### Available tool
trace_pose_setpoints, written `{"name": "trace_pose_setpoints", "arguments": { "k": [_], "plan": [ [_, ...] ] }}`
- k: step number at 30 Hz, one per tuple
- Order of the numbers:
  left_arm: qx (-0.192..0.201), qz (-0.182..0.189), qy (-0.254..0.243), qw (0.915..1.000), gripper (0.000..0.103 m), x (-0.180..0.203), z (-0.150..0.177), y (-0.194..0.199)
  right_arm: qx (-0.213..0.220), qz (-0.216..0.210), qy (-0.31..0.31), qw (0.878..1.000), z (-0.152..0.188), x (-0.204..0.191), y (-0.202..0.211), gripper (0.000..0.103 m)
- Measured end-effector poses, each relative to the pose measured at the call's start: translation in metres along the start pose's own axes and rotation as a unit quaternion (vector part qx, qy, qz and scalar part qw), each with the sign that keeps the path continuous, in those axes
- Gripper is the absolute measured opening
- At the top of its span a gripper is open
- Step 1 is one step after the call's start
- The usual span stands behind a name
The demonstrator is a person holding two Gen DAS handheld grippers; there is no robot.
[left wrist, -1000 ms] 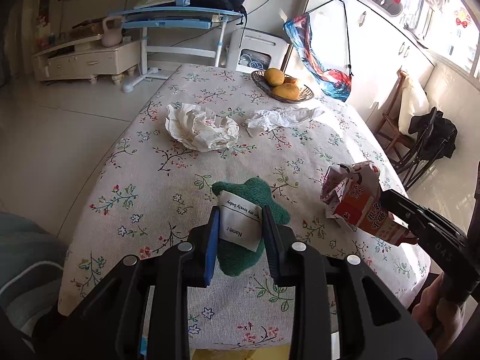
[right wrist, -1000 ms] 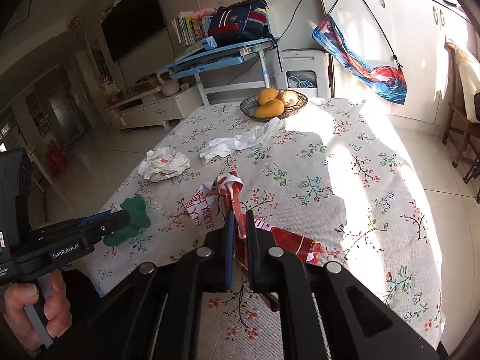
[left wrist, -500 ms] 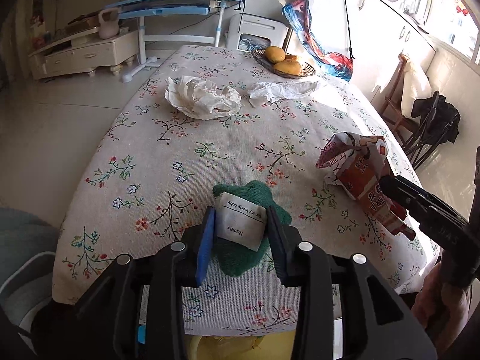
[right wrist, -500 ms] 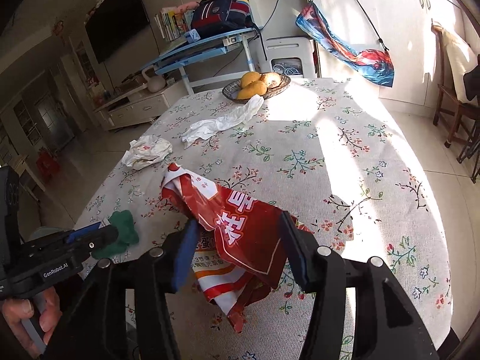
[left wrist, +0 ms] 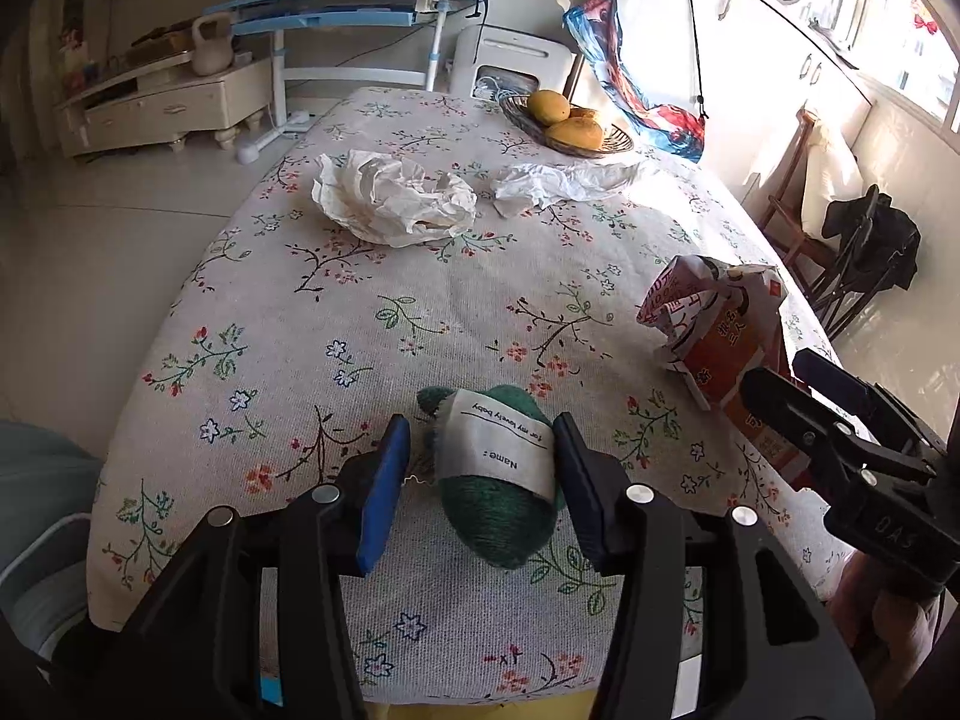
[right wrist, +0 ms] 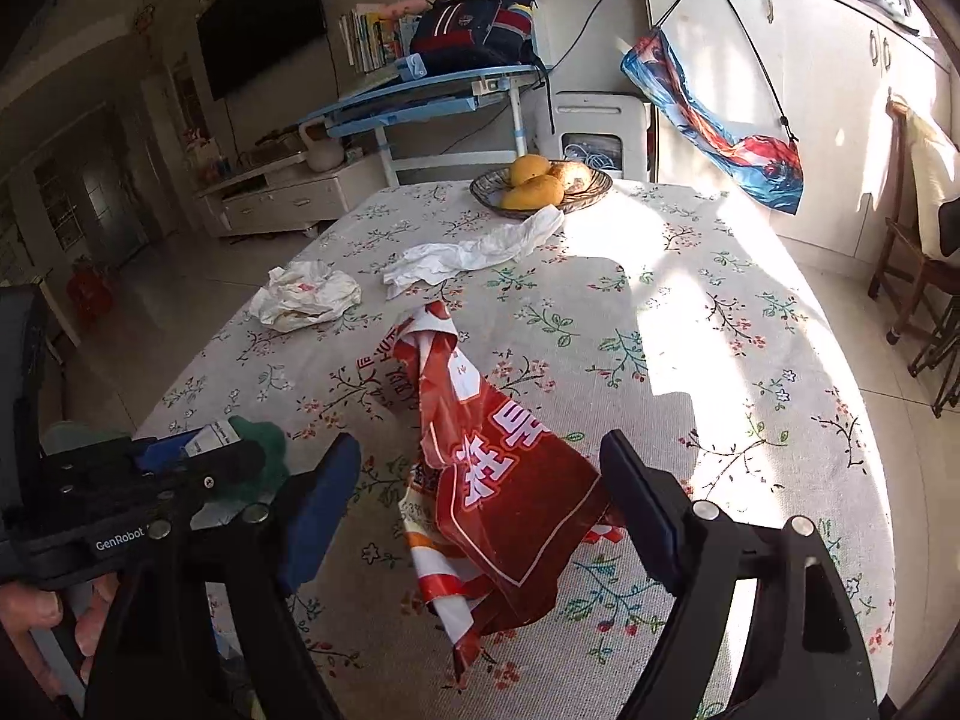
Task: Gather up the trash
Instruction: 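Lift the green cloth and red snack bag up from the table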
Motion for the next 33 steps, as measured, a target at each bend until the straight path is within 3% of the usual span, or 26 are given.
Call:
{"name": "trace_pose_setpoints", "arguments": {
  "k": [1,2,6,12,20,33],
  "plan": [
    [0.0,0.001,-0.001,1.0,0.045,0.001,0.0,0.0,-0.006,0.001,-0.003,1.0,0.002,0.002,-0.003,0.072],
    [0.0,0.005,-0.003,1.0,0.036,0.003,-0.001,-0.001,-0.016,0.0,-0.006,1.0,0.004,0.003,-0.006,0.048],
    [0.007,0.005,-0.023,0.9997,0.027,0.012,-0.002,0.005,-0.023,-0.005,-0.004,1.0,0.006,0.002,-0.005,0.026],
    [0.026,0.009,-0.02,0.9994,0.027,0.014,-0.008,0.029,-0.006,-0.02,-0.042,0.999,0.002,0.008,0.012,0.019],
    [0.045,0.014,-0.021,0.9986,0.027,0.017,-0.007,0.065,0.027,-0.035,-0.097,0.994,0.002,0.01,0.051,0.019],
    [0.065,0.026,-0.043,0.9966,0.027,0.031,0.009,0.113,0.052,-0.048,-0.123,0.99,0.01,-0.001,0.097,0.019]
  ]
}}
Point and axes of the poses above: each gripper's, at about its wrist camera, not at the fingertips, and y roughly against the way its jaws point, x to its right, z to its underside, the point moved 7 cm from there along -y, roughly the way its jaws point, and after that the axes turned 10 degrees about x, right-handed, at the moved point
